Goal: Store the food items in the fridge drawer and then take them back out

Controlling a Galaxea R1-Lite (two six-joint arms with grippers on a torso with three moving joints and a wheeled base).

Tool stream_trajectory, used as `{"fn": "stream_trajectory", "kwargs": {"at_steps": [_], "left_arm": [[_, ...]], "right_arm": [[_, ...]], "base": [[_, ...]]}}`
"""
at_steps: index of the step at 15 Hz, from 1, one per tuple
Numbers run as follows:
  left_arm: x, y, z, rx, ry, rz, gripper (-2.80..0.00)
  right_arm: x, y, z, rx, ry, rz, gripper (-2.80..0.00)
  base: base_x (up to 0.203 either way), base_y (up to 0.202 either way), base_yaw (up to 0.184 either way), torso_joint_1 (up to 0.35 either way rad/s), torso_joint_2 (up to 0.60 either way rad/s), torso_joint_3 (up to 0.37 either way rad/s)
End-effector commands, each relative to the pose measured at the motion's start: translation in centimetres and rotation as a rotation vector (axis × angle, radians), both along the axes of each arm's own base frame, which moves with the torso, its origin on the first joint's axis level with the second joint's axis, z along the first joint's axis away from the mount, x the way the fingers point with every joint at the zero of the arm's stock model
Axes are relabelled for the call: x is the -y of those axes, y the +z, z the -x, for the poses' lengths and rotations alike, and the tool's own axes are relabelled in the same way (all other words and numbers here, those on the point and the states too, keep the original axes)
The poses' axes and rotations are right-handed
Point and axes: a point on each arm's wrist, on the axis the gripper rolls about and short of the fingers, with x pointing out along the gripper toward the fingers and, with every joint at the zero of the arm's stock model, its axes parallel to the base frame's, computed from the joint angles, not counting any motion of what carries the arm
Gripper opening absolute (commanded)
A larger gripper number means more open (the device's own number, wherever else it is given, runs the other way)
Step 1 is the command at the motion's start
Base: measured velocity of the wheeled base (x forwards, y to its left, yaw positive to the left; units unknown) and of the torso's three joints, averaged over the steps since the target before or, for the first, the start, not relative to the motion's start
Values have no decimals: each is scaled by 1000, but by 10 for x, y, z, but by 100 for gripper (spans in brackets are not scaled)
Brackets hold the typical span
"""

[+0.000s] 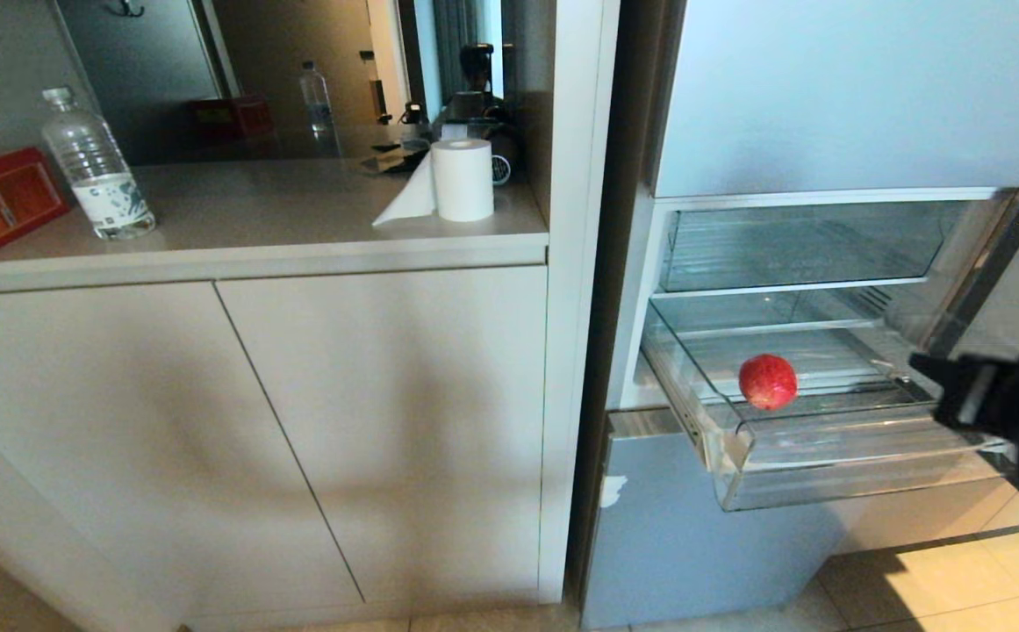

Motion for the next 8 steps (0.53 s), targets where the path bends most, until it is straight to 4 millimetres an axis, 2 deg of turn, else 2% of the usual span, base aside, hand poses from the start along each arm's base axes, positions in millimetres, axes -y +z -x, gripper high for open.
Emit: {"fn": "stream_trajectory", "kwargs": {"at_steps": [1, 4, 6, 7, 8], "left_arm": [[0, 0, 0, 0, 0, 1, -280], [0, 0, 0, 0, 0, 0, -280], [0, 0, 0, 0, 0, 0, -280], [0, 0, 0, 0, 1, 6, -280], [0, 0, 0, 0, 1, 6, -280]], "right_arm": [[13, -17, 95, 137, 31, 35, -280], [20, -75, 157, 117, 70, 142, -280], [22, -111, 179, 45, 85, 184, -280], [22, -125, 186, 16, 74, 199, -280], [22, -130, 192, 62, 52, 210, -280]], "base": [[0, 0, 0, 0, 0, 0], [0, 0, 0, 0, 0, 0], [0, 0, 0, 0, 0, 0], [0, 0, 0, 0, 0, 0], [0, 0, 0, 0, 0, 0]]}}
